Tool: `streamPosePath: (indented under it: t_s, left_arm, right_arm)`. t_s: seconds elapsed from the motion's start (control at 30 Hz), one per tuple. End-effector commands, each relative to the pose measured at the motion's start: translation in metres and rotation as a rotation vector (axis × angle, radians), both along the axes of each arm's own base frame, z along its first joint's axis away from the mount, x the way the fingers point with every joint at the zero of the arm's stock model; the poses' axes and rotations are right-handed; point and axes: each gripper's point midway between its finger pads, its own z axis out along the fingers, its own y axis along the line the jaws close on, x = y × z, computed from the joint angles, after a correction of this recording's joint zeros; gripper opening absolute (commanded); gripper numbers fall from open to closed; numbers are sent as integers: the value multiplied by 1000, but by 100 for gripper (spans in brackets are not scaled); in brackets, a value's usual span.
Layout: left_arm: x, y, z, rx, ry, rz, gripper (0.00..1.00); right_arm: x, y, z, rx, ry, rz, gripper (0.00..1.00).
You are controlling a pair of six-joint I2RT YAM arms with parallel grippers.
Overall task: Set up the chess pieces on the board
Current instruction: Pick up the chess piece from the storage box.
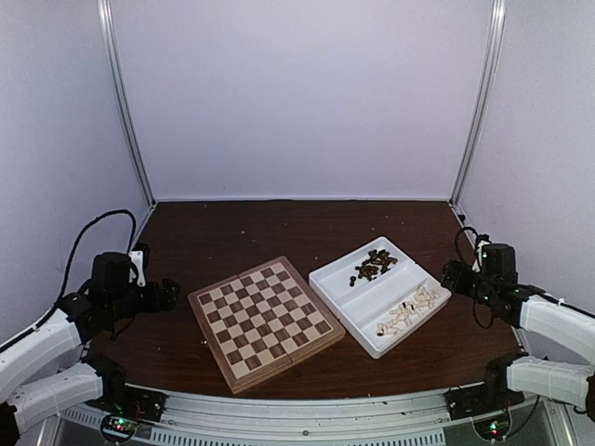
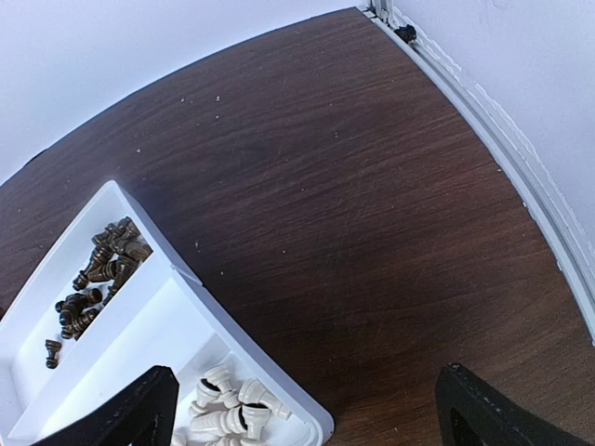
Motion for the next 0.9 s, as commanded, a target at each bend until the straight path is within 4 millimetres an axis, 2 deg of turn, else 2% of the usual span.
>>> streamPosePath:
  t_s: [0.0,0.2,0.4,0.47,0.57,0.6,0.73,0.87]
  left_arm:
    - [3,4,6,-11,-44,30,98]
    - [2,7,4,-9,-34,50,98]
    - [-1,-11,9,-62,-63,-50,98]
    - [-1,-14,10,-72,-74,-69,98]
    - [-3,-19,10,-83,-84,-103,98]
    - [-4,-23,11,-96,-83,-125,98]
    - [-4,-33,10,-111,-79,-175,98]
    - [-4,-37,10,-117,-78,-200,98]
  right_arm:
    - [0,-1,12,19,-21,-15,100]
    - [-12,-11,20,-21,33,-55,100]
    - [-14,-5,39,-9,17,-18,100]
    - [-13,5,46,11,7,43,100]
    - [-11,33,56,69,15,188,100]
    - [-11,38,54,78,36,211,100]
    - [-6,66,55,45,115,307,91]
    - [2,104,56,17,141,404,85]
